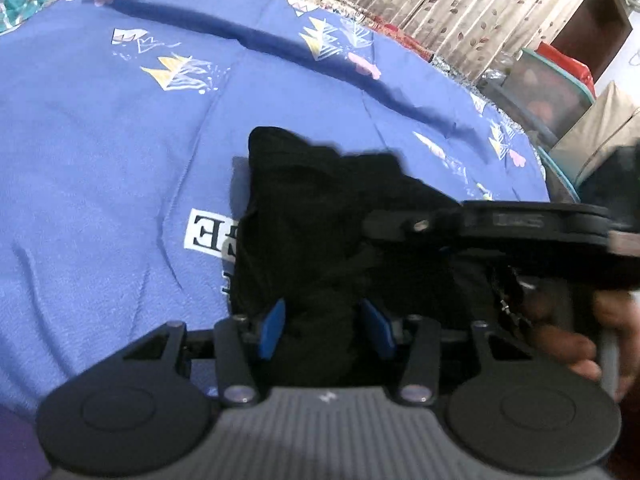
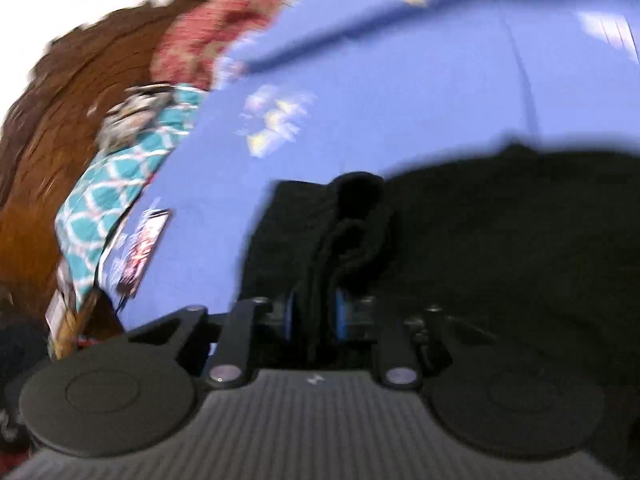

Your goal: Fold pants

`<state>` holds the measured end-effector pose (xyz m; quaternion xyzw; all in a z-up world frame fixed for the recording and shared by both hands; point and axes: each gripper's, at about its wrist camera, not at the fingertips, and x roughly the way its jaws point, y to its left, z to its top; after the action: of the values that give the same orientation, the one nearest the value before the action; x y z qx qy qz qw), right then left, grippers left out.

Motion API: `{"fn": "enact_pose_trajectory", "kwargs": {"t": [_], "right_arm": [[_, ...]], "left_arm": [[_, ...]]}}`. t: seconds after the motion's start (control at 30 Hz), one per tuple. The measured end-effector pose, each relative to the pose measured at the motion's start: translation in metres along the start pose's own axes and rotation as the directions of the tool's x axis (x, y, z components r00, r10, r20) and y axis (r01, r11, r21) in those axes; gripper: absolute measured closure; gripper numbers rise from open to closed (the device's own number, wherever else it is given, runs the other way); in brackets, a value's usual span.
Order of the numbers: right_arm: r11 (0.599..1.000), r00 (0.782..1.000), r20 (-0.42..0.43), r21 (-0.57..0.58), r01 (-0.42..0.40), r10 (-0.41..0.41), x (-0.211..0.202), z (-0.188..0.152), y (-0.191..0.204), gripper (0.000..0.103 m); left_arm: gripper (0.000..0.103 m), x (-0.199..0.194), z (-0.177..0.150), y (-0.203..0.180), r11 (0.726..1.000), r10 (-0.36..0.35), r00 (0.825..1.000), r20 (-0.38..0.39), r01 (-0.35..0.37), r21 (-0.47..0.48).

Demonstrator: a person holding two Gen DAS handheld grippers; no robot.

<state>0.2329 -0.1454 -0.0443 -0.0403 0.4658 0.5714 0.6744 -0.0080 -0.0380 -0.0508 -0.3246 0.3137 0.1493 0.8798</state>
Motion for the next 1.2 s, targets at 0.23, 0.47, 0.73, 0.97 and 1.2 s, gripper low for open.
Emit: {"fn": "enact_pose_trajectory", "kwargs": {"t": [0.23, 0.47, 0.73, 0.97, 1.2], "right_arm": [[0.950, 0.946, 0.294, -0.232, 0.207, -0.134, -0.074, -0.031, 0.041, 0.082], [0.948, 0.952, 0.085, 0.154, 0.280, -0.295, -0.034, -0.046, -0.050, 0.067], [0.958, 0.923, 0.258, 0.125, 0.260, -0.284, -0.072, -0.033, -0.031, 0.058], [0.988, 0.962, 0.230, 0.070, 0.135, -0.148, -0.040, -0.012, -0.020, 0.070], [0.960, 0.986, 0.018, 0.229, 0.159, -0.168, 0.012, -0.013, -0.080, 0.101]], "left_arm": [[0.057, -0.004, 0.005, -0.049, 0.983, -0.081, 0.996, 0.042, 0.073, 0.167], [0.055, 0.047, -0.022, -0.083, 0.928, 0.054, 0.998, -0.038, -0.036, 0.370], [0.048, 0.004, -0.008, -0.068, 0.967, -0.054, 0.998, -0.040, 0.062, 0.248], [0.047, 0.005, -0.016, -0.069, 0.963, -0.073, 0.996, -0.054, 0.085, 0.256], [0.047, 0.017, -0.019, -0.062, 0.972, -0.064, 0.995, -0.079, 0.080, 0.220]]}}
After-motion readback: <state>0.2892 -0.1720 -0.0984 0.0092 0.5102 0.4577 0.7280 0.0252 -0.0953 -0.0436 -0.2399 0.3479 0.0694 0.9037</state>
